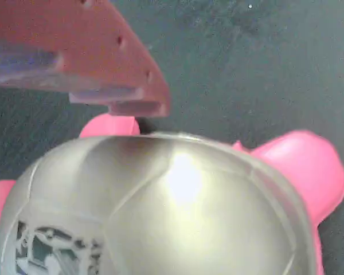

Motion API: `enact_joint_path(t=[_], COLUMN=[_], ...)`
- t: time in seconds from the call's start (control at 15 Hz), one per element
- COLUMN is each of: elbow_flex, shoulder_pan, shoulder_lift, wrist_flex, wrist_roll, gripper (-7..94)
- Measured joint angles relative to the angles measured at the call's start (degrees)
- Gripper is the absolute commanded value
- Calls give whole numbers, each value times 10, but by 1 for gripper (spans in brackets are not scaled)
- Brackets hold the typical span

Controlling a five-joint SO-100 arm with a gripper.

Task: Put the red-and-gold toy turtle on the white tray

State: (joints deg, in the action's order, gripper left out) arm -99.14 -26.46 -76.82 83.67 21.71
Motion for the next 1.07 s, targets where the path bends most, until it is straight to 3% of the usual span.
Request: enact_joint_path(t=[0.47, 0.67, 0.8, 0.93, 1.07], elbow_flex=[-20, -28, -33, -31, -29], shoulder_pan=[1, 1, 0, -5, -11], shoulder_lift=[14, 21, 21, 24, 24], wrist_flex=[-40, -50, -55, -60, -64], wrist_roll=[-4, -5, -7, -6, -2], gripper=[63, 54, 36, 6, 4])
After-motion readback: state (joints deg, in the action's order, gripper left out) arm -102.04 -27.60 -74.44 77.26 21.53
